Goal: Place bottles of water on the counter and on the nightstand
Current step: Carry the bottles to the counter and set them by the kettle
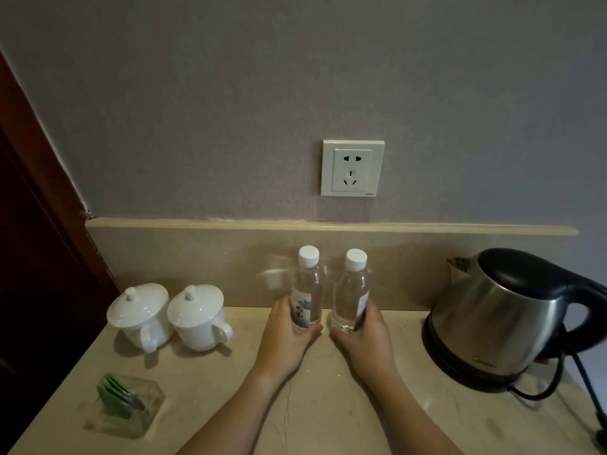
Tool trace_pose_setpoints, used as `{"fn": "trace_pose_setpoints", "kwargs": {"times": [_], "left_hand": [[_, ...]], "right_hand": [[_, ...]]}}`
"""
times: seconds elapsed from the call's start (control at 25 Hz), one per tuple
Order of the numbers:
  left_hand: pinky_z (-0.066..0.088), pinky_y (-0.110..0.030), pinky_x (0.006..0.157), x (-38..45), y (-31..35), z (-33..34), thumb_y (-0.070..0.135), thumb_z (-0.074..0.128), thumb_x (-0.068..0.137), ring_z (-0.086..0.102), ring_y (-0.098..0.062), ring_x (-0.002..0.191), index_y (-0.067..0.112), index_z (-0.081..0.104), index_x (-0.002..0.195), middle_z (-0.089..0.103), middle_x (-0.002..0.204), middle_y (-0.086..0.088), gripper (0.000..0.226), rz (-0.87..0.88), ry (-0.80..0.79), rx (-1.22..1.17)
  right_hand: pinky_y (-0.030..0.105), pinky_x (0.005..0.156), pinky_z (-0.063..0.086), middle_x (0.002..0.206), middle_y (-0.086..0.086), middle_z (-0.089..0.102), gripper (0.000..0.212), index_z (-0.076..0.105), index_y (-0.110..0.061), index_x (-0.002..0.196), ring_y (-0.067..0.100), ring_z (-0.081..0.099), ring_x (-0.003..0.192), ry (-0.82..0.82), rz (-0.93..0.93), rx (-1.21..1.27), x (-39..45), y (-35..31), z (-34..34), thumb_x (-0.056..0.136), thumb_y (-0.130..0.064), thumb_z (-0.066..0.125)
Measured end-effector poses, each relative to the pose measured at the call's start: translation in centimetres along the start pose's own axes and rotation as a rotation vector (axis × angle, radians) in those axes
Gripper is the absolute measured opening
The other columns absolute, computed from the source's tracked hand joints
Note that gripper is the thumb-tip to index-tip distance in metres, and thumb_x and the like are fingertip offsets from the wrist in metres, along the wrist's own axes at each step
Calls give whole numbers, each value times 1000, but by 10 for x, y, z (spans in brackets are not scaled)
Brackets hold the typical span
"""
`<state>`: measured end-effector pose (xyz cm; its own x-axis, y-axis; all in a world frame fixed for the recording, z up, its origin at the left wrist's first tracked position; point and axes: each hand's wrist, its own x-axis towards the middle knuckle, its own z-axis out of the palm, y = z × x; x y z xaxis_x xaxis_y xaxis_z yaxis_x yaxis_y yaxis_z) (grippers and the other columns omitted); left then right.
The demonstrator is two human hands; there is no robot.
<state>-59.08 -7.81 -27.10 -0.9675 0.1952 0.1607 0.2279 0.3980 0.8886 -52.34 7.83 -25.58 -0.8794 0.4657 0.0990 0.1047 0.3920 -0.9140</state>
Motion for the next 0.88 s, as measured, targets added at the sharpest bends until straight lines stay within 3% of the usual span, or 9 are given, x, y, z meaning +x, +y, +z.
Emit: {"fn": "trace_pose_setpoints", "kwargs": {"times": [0.16, 0.32, 0.52, 0.76, 0.88], "left_hand": [[57, -32, 77, 3, 3, 7, 52, 84, 61, 65, -3, 92, 35, 56, 104, 65, 101, 13, 55, -4, 54, -1], [58, -38, 79, 6, -1, 8, 51, 84, 58, 67, -4, 91, 38, 53, 101, 68, 100, 13, 55, -20, 48, 27], [58, -37, 77, 8, -1, 9, 55, 86, 55, 66, -3, 90, 37, 54, 101, 68, 99, 12, 60, -6, 66, 39], [58, -37, 78, 7, 2, 10, 59, 85, 53, 65, -5, 93, 37, 52, 106, 67, 101, 13, 66, 13, 89, 92], [57, -37, 80, 4, 3, 11, 57, 80, 62, 64, -3, 96, 38, 54, 108, 67, 103, 14, 57, 43, 94, 91]], "right_hand": [[28, 83, 50, 109, -7, 53, 68, 48, -22, 122, 10, 55, 99, 41, -21, -111, 13, -3, 11, 65, -30, 85], [23, 81, 51, 109, -10, 57, 63, 50, -27, 120, 9, 60, 100, 15, -28, -64, 15, 8, 8, 67, -25, 82], [38, 89, 53, 111, -4, 54, 68, 50, -23, 118, 18, 56, 104, 34, -13, -185, 24, 11, 16, 62, -33, 86], [38, 91, 49, 112, 1, 51, 64, 48, -18, 118, 18, 49, 107, -2, -43, -229, 21, 8, 12, 65, -33, 82], [41, 90, 52, 109, -3, 56, 57, 49, -24, 114, 18, 53, 106, -21, -54, -183, 18, 11, 10, 65, -31, 78]]}}
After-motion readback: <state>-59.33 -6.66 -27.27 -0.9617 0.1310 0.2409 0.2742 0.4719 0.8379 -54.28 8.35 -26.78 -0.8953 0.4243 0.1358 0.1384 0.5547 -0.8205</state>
